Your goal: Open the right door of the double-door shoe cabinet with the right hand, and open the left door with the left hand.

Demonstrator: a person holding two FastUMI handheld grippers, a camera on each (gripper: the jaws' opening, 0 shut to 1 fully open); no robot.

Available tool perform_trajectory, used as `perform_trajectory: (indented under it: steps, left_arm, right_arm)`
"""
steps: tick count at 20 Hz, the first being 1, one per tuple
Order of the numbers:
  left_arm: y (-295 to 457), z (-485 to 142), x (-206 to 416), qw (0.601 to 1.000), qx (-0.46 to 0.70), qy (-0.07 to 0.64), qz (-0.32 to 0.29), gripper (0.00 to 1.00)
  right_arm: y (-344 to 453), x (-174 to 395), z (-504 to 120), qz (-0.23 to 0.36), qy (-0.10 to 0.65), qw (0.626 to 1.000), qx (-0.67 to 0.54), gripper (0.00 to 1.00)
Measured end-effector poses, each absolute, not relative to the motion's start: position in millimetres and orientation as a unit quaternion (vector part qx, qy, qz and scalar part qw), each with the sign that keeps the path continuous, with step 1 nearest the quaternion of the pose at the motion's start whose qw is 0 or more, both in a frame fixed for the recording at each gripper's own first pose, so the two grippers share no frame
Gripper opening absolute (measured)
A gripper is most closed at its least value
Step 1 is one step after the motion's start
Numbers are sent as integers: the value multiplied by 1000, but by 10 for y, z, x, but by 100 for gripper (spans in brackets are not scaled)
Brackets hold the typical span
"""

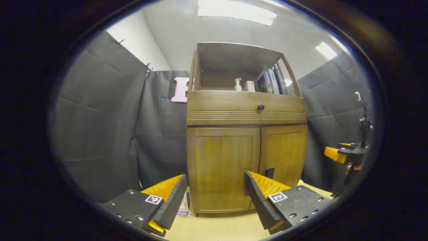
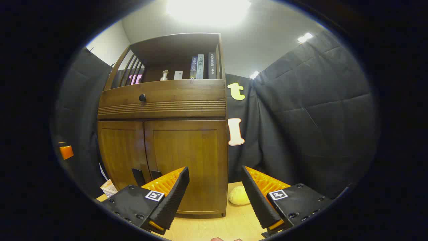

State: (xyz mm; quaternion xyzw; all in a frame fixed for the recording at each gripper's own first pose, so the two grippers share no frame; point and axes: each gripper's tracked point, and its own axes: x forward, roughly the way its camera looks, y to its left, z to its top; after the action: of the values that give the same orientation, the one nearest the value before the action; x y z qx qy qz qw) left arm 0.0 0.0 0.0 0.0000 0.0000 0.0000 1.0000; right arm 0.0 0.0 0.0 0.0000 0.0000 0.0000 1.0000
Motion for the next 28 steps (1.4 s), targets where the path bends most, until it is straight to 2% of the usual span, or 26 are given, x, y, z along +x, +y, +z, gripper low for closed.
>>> perform_trajectory:
  steps: [23,24,28]
  left_arm:
    - [44,-324,122,999,-25,29,38,100]
    - [52,-344,116,998,-27,29,41,95]
    - [117,-383,68,998,-24,31,56,97]
  right_arm:
    - [164,275,-292,35,34,999,9,98]
    - [201,304,-289,40,34,999,11,98]
    - [403,452,-302,58,40,997,18,98]
